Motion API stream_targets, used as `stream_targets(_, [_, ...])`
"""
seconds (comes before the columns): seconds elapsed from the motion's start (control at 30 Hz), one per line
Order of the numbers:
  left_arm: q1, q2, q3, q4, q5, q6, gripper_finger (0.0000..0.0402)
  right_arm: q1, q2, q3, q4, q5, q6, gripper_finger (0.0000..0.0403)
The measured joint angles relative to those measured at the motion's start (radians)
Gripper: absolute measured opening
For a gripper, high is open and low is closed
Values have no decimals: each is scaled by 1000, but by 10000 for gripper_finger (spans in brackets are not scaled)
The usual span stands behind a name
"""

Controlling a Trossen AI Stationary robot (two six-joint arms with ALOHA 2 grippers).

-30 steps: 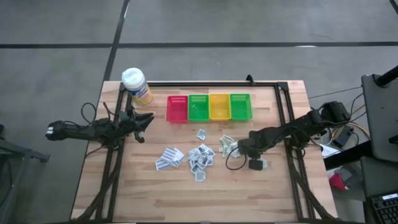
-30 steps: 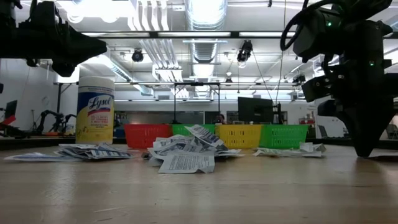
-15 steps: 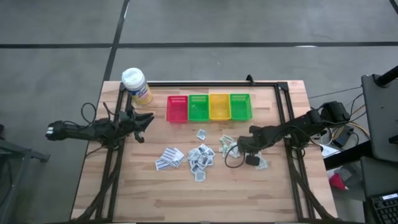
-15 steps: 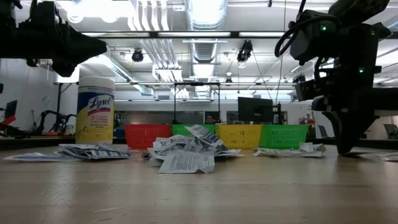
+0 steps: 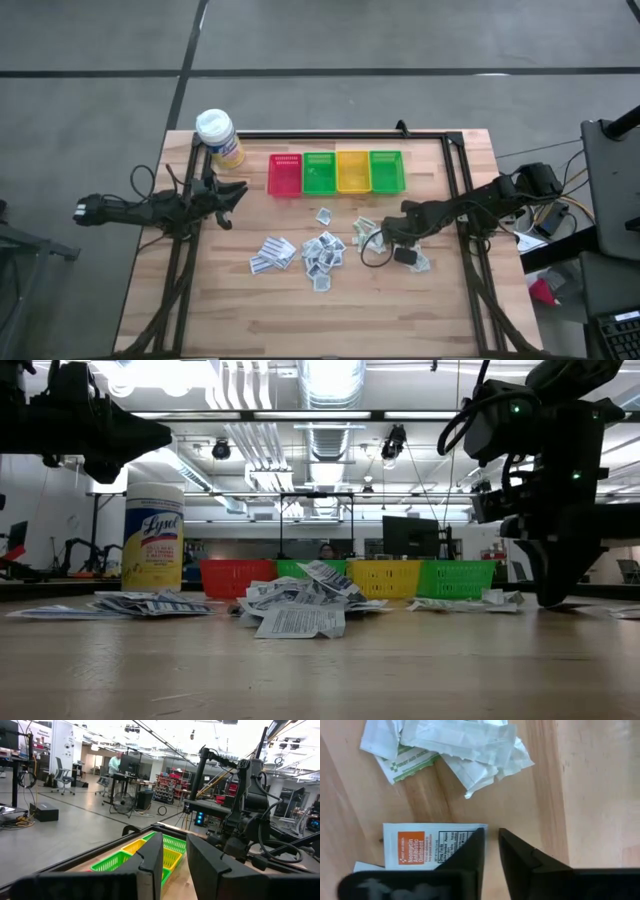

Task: Pick & Place First Aid Supplies
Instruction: Put the ointment pack into the red bin

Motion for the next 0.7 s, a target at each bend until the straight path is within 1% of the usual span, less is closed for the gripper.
stream_targets(0.17, [0, 0, 0, 0, 0, 0, 83, 0, 0, 0, -4, 5, 0, 116])
stream_targets(0.3, [0, 0, 0, 0, 5, 0, 83, 0, 0, 4, -8, -4, 0, 140])
stream_targets(0.43, [0, 0, 0, 0, 6, 0, 83, 1, 0, 11, -10, -39, 2, 150])
stream_targets(0.7, [0, 0, 0, 0, 5, 0, 83, -6, 2, 55, -26, -19, 0, 150])
